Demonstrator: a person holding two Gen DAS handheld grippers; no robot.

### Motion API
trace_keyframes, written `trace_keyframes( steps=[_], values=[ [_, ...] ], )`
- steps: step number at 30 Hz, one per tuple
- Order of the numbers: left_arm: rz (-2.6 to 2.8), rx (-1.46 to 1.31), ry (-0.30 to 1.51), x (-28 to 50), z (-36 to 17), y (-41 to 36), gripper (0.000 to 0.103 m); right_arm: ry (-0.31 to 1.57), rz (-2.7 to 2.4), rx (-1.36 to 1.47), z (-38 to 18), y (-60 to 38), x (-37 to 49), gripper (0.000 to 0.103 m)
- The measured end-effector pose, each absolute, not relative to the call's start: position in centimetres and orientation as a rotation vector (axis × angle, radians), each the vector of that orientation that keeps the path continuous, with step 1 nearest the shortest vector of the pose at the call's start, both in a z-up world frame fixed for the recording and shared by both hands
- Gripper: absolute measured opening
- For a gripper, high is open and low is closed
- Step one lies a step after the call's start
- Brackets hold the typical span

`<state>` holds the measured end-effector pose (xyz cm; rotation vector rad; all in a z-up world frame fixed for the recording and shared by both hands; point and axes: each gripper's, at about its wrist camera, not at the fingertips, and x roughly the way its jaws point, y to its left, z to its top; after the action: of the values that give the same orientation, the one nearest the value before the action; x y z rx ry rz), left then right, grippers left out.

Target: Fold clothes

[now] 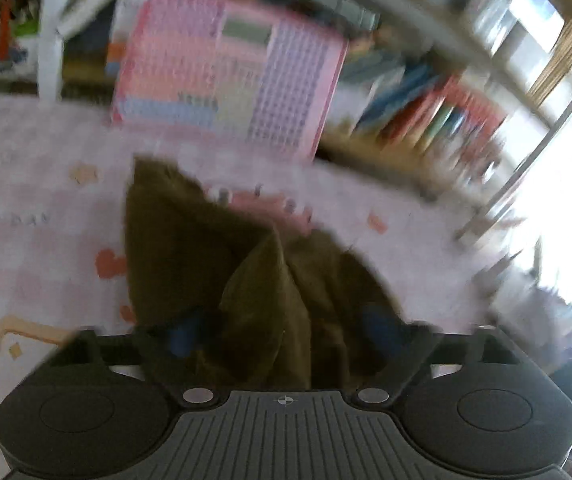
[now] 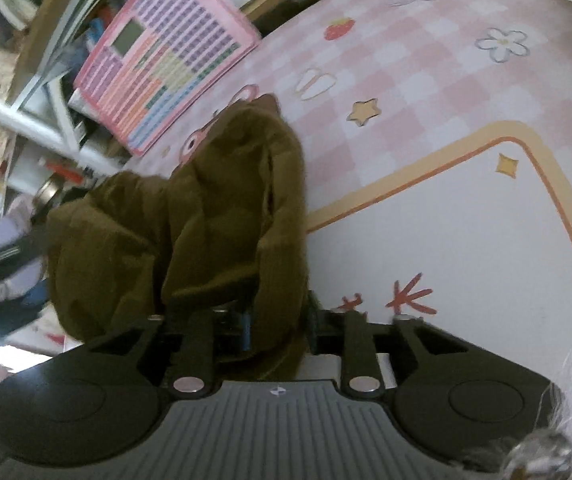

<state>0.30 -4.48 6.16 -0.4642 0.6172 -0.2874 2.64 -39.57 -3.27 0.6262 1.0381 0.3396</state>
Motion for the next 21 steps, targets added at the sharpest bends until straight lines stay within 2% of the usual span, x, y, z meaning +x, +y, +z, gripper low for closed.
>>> trace_keyframes(
  steps=[1, 4, 9, 14, 16, 18, 20, 21],
  values=[
    [-0.276, -0.473, 0.601, -0.1, 6.5, -4.1, 0.001, 1.029, 0.341, 0.597, -2.8, -39.6, 2.7, 0.006],
    [-0.241, -0.5, 0.552, -1.2, 7.3, -2.9, 0.001, 0.93, 0.3, 0.524, 0.0, -41.2, 3.8, 0.005],
    [-0.184, -0.544, 0.47, -3.0, 8.8, -0.8, 0.001, 0.67, 0.202, 0.388, 8.1, -43.8, 7.9, 0.005],
    [-0.096, -0.638, 0.329, -9.0, 10.4, 1.7, 0.001, 0.483, 0.334, 0.307, 15.3, -40.2, 11.8, 0.005],
    [-0.062, -0.667, 0.337, -10.4, 9.8, 1.9, 0.001, 0.423, 0.41, 0.265, 17.3, -37.3, 12.2, 0.005],
    [-0.068, -0.706, 0.445, -10.8, 7.6, 0.8, 0.002, 0.399, 0.475, 0.217, 18.2, -34.0, 12.3, 0.006],
    [-0.079, -0.696, 0.593, -10.2, 5.2, -1.1, 0.002, 0.452, 0.487, 0.156, 17.1, -31.4, 12.9, 0.015],
    [-0.083, -0.683, 0.654, -9.8, 4.1, -2.0, 0.002, 0.493, 0.478, 0.12, 16.0, -30.2, 13.2, 0.032]
  ],
)
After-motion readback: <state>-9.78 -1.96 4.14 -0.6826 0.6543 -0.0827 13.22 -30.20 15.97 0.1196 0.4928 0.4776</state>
